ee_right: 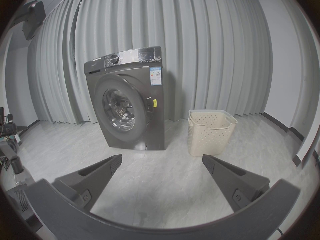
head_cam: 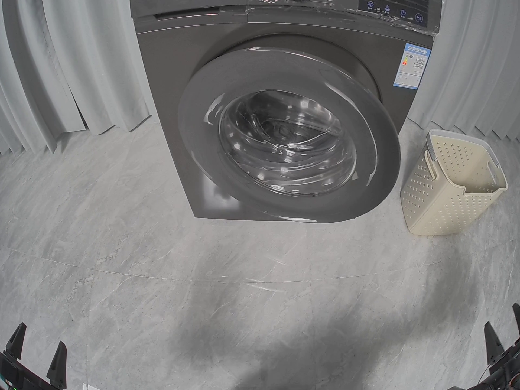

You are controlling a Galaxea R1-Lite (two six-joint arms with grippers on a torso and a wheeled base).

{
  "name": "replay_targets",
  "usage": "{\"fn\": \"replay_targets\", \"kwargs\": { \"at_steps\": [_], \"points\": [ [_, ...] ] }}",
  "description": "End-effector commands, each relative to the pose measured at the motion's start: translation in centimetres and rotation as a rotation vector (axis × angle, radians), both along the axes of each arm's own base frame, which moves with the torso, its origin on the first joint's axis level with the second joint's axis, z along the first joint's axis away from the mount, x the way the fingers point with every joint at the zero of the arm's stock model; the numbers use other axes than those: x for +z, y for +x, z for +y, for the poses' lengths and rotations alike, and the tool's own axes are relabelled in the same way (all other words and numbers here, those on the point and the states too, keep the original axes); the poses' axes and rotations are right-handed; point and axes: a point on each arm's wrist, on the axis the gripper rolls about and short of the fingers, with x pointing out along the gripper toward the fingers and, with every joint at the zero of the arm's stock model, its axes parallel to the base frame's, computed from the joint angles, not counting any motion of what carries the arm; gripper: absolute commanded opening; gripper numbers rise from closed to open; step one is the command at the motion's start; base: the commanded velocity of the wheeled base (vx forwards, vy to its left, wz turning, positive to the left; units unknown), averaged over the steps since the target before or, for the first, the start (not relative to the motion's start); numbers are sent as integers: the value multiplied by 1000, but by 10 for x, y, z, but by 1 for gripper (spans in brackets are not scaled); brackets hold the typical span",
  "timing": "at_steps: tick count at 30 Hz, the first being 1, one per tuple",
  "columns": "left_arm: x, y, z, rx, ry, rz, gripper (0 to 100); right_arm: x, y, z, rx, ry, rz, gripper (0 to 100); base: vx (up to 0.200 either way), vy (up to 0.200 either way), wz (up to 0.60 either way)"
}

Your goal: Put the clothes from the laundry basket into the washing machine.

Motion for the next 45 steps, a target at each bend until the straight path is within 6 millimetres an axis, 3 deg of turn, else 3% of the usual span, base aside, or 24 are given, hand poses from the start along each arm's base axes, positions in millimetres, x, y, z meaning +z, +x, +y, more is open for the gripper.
{"fn": "replay_targets", "kwargs": {
  "at_steps": [1,7,8,13,19,25,34,45],
  "points": [
    [-5,1,0,0,16,8,100,43,-14,1,61,35,-187,100,0,0,0],
    [-5,1,0,0,16,8,100,49,16,7,364,52,77,100,0,0,0],
    [-5,1,0,0,16,8,100,53,31,9,428,72,168,100,0,0,0],
    [-5,1,0,1,13,10,100,74,84,18,604,77,269,100,80,0,0],
    [-5,1,0,-3,7,6,100,91,133,52,730,100,295,100,200,0,0],
    [-5,1,0,-3,5,6,100,105,145,92,777,207,370,100,200,0,0],
    [-5,1,0,-3,7,8,100,112,169,114,777,300,428,100,89,0,0],
    [-5,1,0,-3,4,6,100,110,205,139,721,326,284,100,0,0,0]
  ]
}}
